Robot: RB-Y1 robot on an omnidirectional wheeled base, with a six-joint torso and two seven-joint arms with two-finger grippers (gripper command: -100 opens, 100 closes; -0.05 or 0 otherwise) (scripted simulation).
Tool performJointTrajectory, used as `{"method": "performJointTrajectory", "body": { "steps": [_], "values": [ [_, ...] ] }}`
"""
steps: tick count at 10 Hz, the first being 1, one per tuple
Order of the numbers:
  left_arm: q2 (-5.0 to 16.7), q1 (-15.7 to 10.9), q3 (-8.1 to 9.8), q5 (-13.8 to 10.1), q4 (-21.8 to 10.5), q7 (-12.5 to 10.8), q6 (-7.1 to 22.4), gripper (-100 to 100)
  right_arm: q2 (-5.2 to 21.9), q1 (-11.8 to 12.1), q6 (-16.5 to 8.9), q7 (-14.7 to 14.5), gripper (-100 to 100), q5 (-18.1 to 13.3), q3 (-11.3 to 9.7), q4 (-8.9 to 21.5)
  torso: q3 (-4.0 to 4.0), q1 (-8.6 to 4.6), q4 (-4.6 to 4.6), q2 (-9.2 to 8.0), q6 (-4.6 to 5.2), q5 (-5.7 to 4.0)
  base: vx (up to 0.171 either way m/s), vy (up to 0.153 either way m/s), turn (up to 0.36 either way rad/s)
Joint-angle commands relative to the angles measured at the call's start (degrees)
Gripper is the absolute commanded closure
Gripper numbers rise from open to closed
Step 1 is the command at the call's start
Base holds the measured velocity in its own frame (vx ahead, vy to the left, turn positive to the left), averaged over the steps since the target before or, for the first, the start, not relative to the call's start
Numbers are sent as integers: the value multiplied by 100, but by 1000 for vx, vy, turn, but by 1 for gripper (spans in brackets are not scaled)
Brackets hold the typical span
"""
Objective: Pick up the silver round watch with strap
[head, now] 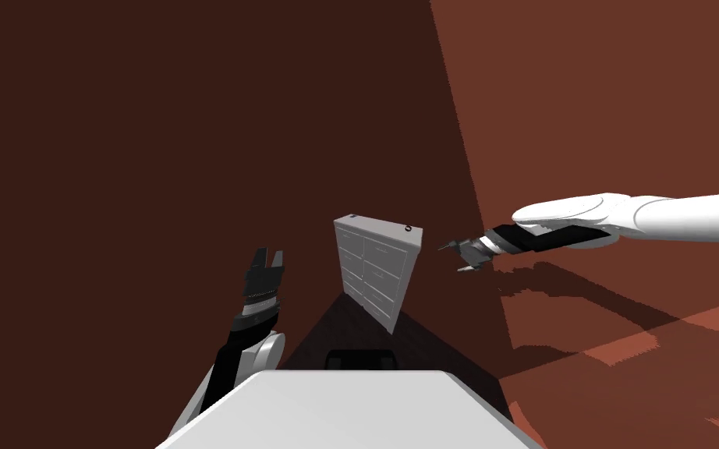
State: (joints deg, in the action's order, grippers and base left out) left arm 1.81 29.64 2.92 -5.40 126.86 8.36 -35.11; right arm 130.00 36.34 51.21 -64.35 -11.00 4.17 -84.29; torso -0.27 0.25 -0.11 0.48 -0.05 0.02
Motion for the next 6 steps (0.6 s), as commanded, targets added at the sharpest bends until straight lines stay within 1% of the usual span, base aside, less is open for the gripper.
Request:
{"method": "performJointTrajectory", "body": {
  "steps": [1, 2, 3, 4, 5, 6],
  "values": [
    [0, 0, 0, 0, 0, 0, 0, 0, 266, -107, 87, -54, -100, -60, -96, 106, 0, 0, 0, 0, 0, 0, 101, 15, 42],
    [0, 0, 0, 0, 0, 0, 0, 0, 456, -62, 201, -175, -100, -88, -99, 349, 2, -3, 1, -4, 3, -1, 122, 60, 89],
    [0, 0, 0, 0, 0, 0, 0, 0, 606, -62, 201, -175, -100, -88, -99, 349, -2, 11, -1, 3, 1, 2, 118, 55, 36],
    [0, 0, 0, 0, 0, 0, 0, 0, 804, -18, 309, -283, -100, -114, -103, 577, -2, 11, -1, 2, 2, 3, 136, 30, 91],
    [0, 0, 0, 0, 0, 0, 0, 0, 920, -18, 309, -283, -100, -114, -103, 577, -5, 5, -2, 8, 1, 1, 120, 22, 44],
    [0, 0, 0, 0, 0, 0, 0, 0, 1108, 25, 409, -379, -100, -137, -108, 787, -3, 1, -2, 3, 3, -1, 115, 32, 70]
  ]
}}
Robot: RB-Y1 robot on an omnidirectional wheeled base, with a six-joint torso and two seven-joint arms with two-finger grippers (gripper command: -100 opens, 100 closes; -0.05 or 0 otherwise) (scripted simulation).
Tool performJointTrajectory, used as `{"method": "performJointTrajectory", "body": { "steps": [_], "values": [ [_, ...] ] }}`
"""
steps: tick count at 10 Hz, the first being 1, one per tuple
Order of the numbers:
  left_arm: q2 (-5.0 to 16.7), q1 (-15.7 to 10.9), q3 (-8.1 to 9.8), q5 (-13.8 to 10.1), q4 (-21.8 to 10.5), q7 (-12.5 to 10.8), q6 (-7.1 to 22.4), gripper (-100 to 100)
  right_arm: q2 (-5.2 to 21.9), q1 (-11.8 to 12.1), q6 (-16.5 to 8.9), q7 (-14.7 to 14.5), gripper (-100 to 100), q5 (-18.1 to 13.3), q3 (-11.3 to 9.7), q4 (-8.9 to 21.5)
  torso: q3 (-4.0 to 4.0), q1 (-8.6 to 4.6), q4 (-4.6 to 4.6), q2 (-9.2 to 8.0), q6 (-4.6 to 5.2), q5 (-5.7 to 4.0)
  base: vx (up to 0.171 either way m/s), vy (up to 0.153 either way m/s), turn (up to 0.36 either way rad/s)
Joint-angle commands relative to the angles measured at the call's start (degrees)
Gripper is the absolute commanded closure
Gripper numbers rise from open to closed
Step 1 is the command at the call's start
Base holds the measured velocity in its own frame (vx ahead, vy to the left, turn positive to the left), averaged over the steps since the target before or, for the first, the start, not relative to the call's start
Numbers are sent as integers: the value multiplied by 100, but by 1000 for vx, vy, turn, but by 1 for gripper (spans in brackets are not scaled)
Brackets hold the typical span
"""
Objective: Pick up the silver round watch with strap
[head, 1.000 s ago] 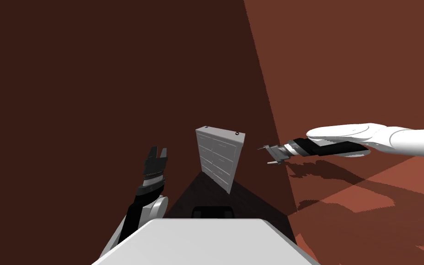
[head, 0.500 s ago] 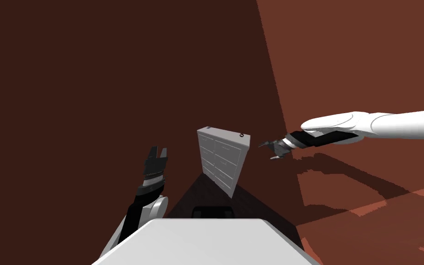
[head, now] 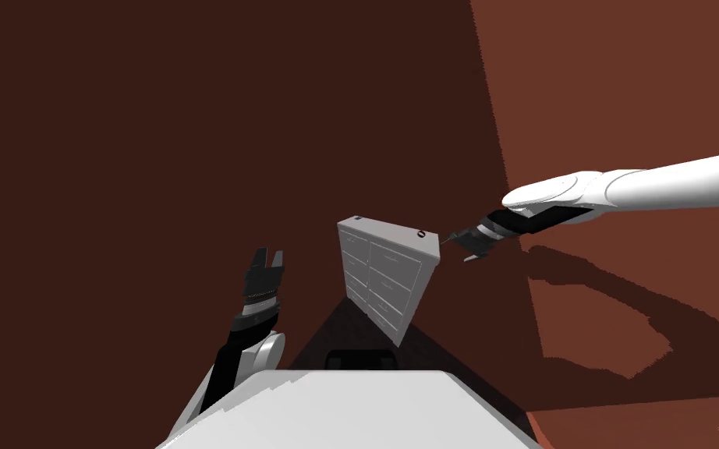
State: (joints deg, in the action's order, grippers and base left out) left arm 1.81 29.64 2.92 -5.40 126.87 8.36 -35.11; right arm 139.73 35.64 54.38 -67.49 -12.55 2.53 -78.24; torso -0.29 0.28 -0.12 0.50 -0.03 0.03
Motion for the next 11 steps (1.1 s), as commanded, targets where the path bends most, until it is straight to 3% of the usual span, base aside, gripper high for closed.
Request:
{"method": "performJointTrajectory", "body": {
  "steps": [1, 6, 8, 9, 10, 11],
  "values": [
    [0, 0, 0, 0, 0, 0, 0, 0, 230, 95, 92, -65, -100, 18, 56, 181, 0, 0, 0, 0, 0, 0, 97, 26, 43],
    [0, 0, 0, 0, 0, 0, 0, 0, 1040, 242, 394, -330, -100, -50, 32, 798, -3, 8, -1, 4, 0, 2, 131, 38, 71],
    [0, 0, 0, 0, 0, 0, 0, 0, 1227, 287, 469, -388, -100, -67, 23, 947, -10, 2, -5, 14, 1, 0, 137, 23, 65],
    [0, 0, 0, 0, 0, 0, 0, 0, 1179, 268, 434, -359, -100, -61, 26, 886, -3, -2, -2, 3, 2, -2, 46, 6, 12],
    [0, 0, 0, 0, 0, 0, 0, 0, 1191, 269, 439, -362, 0, -61, 27, 892, 11, -9, 4, -22, 5, -5, 10, 2, 0],
    [0, -1, 0, 0, 0, 0, 0, 0, 1017, 318, 499, -435, -100, -95, -35, 1054, 23, -13, 9, -40, 5, -6, -12, 26, 188]
  ]
}}
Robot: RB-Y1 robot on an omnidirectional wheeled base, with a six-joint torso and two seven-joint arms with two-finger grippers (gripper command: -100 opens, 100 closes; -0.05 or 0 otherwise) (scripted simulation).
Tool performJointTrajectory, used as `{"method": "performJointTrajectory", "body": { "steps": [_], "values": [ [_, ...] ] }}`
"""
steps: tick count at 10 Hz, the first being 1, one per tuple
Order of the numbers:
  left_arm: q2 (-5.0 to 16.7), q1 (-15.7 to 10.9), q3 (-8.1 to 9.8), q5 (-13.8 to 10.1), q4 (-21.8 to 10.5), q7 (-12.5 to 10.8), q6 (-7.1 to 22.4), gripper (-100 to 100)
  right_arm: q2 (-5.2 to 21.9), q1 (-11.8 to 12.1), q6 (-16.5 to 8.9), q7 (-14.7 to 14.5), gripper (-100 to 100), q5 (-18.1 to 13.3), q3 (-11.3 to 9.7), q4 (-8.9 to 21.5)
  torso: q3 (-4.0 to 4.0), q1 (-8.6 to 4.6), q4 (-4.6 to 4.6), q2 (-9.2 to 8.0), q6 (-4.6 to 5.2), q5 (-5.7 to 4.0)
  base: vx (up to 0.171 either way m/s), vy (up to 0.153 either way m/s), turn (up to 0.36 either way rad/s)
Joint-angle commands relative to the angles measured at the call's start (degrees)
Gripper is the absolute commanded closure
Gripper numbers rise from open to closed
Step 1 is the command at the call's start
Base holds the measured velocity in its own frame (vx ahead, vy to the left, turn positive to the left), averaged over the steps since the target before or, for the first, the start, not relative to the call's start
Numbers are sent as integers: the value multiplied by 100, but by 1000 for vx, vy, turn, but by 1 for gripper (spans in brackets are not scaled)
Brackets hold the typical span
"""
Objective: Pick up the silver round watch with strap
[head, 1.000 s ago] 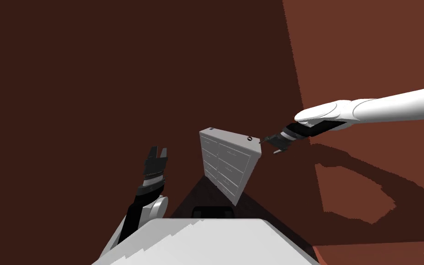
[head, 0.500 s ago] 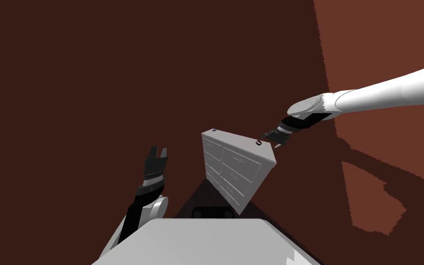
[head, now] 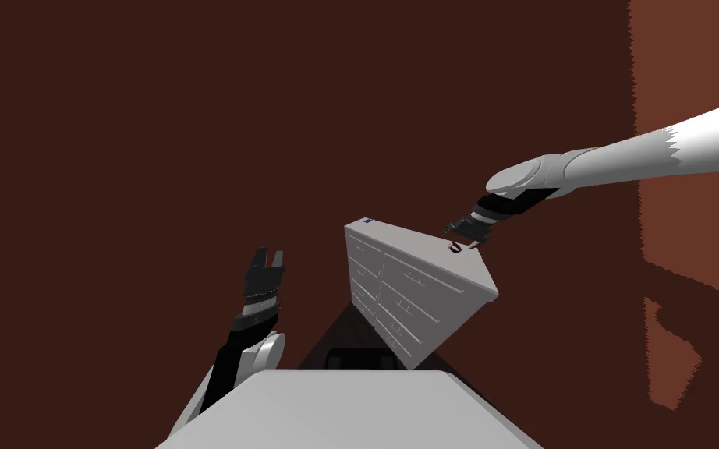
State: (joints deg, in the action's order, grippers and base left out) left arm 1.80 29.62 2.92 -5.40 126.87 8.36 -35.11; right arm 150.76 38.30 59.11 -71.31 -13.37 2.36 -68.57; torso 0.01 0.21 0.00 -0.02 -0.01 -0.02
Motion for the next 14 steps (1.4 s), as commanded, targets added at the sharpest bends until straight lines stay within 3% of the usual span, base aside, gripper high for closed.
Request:
{"method": "performJointTrajectory", "body": {
  "steps": [1, 3, 7, 8, 10, 12, 13, 14],
  "values": [
    [0, 0, 0, 0, 0, 0, 0, 0, -259, 101, 87, -125, -100, -47, -80, 251, 0, 0, 0, 0, 0, 0, -31, 45, 279],
    [0, 0, 0, 0, 0, 0, 0, 0, -432, 150, 148, -198, -100, -81, -143, 414, 11, 9, 5, -18, 2, 2, -45, 45, 160],
    [0, 0, 0, 0, 0, 0, 0, 0, -1123, 346, 392, -489, -100, -218, -392, 1048, 12, 15, 6, -18, 1, 5, -31, 59, 240],
    [0, 0, 0, 0, 0, 0, 0, 0, -1123, 346, 392, -489, -100, -218, -392, 1065, 13, 15, 6, -20, 3, 5, -26, 38, 44],
    [0, 0, 0, 0, 0, 0, 0, 0, -1464, 444, 515, -634, -100, -286, -517, 1390, 10, 4, 5, -16, 2, 2, -23, 44, 215],
    [0, 1, 1, 0, 0, 0, 0, 0, -1469, 444, 515, -634, -100, -286, -517, 1390, 10, 3, 6, -13, 6, 2, -12, 25, 29],
    [0, 1, 1, 0, 0, 0, 0, 0, -1642, 492, 576, -707, -100, -321, -579, 1553, 9, -3, 6, -12, 6, 1, -12, 32, 156],
    [0, 0, 1, 0, 0, 0, 0, 0, -1554, 493, 520, -659, -100, -297, -537, 1460, 7, 0, 4, -11, 1, 0, -7, 15, 39]
  ]
}}
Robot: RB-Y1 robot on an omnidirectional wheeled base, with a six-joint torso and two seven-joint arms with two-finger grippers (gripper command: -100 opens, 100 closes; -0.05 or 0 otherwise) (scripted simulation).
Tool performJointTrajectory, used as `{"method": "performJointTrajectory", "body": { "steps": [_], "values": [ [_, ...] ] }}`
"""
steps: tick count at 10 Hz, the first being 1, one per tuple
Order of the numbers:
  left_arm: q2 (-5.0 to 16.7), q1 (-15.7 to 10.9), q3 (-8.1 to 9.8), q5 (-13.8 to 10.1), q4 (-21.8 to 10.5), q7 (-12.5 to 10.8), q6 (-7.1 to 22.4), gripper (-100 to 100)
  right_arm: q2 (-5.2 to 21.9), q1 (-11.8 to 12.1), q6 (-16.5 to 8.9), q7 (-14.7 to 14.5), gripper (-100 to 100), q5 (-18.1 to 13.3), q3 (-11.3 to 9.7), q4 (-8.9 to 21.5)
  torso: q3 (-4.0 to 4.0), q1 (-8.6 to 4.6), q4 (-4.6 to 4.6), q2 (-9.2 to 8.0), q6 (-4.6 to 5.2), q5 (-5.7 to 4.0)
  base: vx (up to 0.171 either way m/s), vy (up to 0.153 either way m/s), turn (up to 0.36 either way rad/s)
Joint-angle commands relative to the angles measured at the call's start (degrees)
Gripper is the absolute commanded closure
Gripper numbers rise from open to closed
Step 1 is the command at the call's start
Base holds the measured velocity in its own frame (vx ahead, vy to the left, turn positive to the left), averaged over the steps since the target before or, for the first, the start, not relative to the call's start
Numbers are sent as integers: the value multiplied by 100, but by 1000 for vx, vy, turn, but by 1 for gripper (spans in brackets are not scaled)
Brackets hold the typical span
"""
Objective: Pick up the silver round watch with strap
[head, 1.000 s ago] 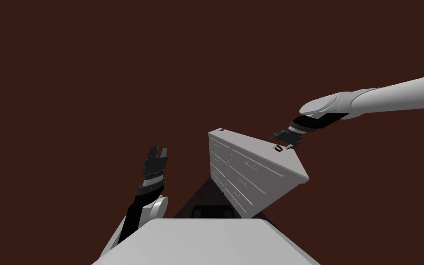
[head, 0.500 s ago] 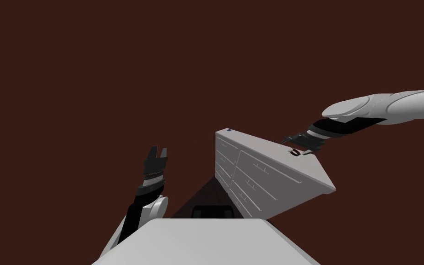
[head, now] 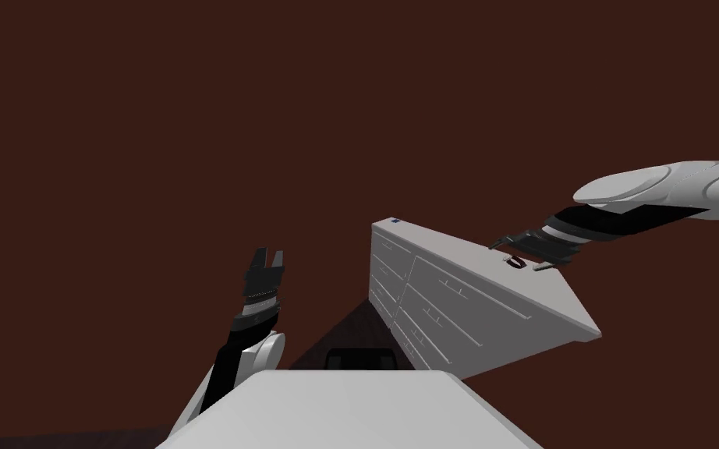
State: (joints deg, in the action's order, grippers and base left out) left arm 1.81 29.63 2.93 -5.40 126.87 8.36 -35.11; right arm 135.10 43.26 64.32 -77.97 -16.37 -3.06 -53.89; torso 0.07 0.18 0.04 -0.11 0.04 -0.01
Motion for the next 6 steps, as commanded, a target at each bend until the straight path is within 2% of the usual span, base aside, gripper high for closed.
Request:
{"method": "performJointTrajectory", "body": {
  "steps": [1, 5, 6],
  "values": [
    [0, 0, 0, 0, 0, 0, 0, 0, 0, 0, 0, 0, 100, 0, 0, 0, 0, 0, 0, 0, 0, 0, -1, 2, -16],
    [0, 0, 0, 0, 0, 0, 0, 0, 3, 2, 15, -8, 100, 0, 3, -11, 2, -3, 4, -1, 7, 2, 0, 0, 5],
    [0, 0, 0, 0, 0, 0, 0, 0, 2, 2, 15, -5, 0, 0, 2, -11, 3, -3, 4, -2, 5, 2, 0, 0, 0]
  ]
}}
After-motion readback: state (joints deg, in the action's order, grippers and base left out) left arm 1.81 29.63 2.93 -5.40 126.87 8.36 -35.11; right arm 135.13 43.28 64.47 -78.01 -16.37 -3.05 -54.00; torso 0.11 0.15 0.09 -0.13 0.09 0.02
